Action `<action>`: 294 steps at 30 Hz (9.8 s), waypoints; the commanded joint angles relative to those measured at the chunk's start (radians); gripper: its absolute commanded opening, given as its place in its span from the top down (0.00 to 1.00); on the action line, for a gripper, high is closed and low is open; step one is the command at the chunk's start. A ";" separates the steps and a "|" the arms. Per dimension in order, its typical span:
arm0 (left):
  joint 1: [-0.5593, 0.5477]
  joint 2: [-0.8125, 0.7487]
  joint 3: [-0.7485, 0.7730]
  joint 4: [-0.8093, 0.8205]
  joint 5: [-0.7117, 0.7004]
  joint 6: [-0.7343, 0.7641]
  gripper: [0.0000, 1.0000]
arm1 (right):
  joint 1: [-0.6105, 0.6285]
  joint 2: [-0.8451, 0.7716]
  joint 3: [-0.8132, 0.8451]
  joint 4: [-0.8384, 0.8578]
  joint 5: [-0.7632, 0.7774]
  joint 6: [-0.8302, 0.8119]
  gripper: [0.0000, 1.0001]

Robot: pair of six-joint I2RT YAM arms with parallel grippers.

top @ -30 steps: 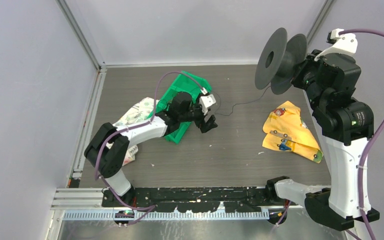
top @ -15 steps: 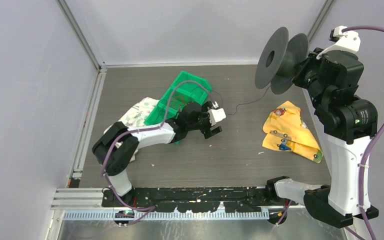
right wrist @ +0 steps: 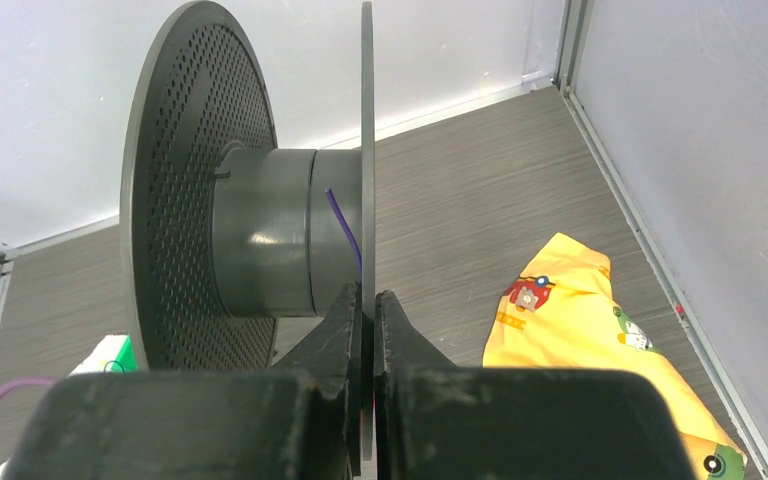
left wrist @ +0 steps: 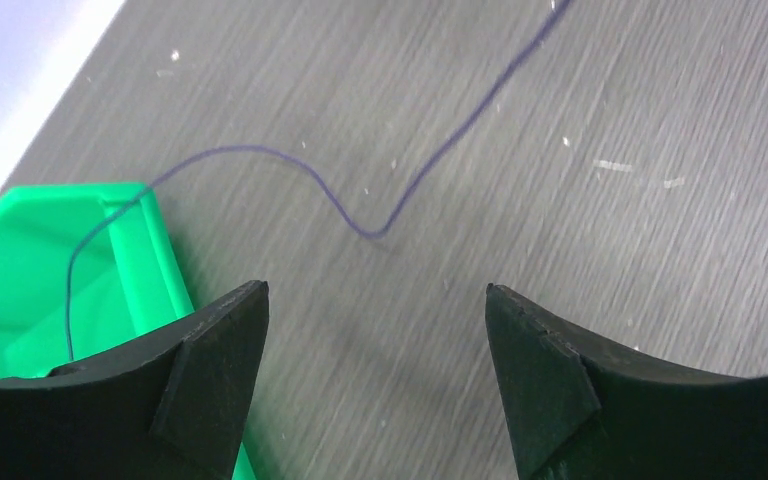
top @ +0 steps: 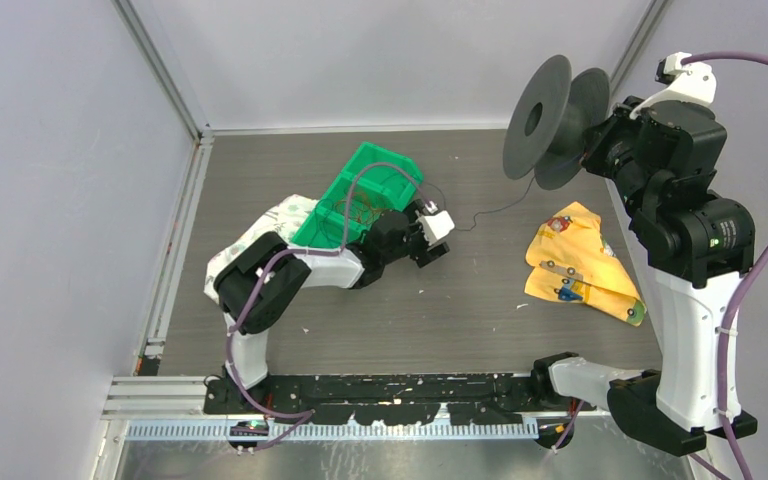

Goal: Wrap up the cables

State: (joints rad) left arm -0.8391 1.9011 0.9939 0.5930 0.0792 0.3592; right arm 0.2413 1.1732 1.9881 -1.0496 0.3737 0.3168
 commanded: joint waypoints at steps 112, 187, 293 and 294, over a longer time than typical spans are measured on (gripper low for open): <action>-0.046 -0.072 0.611 -0.058 0.363 -0.403 1.00 | -0.026 0.128 -0.600 0.176 -0.289 0.195 0.99; 0.163 0.133 0.617 -0.629 0.474 -1.076 0.34 | -0.056 0.129 0.054 -0.380 -0.401 0.055 0.99; 0.257 0.260 1.529 -0.854 0.274 -1.420 1.00 | 0.075 0.041 -0.638 -0.109 -0.350 0.127 0.99; 0.258 0.238 1.509 -0.839 0.272 -1.417 0.99 | 0.075 0.044 -0.649 -0.099 -0.342 0.127 0.99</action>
State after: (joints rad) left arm -0.5953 2.2662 2.5061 -0.3313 0.3408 -1.0870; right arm 0.3126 1.2175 1.3632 -1.2415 -0.0010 0.4259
